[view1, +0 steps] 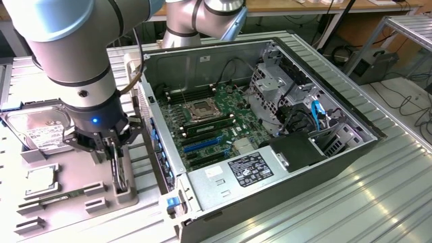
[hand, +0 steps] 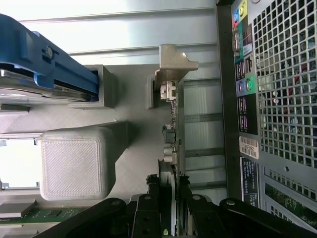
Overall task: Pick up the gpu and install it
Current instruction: 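Pick up the gpu and move the gpu toward the slot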
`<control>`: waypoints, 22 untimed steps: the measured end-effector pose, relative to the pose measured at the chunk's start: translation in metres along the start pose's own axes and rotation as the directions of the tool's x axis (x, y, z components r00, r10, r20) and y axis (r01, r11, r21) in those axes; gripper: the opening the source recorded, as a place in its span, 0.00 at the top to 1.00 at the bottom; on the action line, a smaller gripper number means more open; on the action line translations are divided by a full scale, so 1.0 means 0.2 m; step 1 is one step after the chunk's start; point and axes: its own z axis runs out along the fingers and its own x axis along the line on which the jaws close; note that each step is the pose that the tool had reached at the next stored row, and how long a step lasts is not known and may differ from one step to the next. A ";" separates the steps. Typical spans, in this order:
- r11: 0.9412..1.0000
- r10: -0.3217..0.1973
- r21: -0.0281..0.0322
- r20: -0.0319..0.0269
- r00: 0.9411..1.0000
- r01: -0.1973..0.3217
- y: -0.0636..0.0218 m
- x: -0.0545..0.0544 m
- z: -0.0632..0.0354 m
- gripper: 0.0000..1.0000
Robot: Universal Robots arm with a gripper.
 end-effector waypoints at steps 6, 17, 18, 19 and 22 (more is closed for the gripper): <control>1.000 0.000 0.000 0.000 1.000 0.000 0.001 0.00 -0.024 0.74; 1.000 0.000 0.000 0.000 1.000 0.000 0.005 0.00 -0.044 0.74; 1.000 0.000 0.000 0.000 1.000 0.000 0.005 0.00 -0.046 0.74; 1.000 0.000 0.000 0.000 1.000 0.000 0.005 0.00 -0.046 0.74; 1.000 0.000 0.000 0.000 1.000 0.000 0.007 0.00 -0.048 0.74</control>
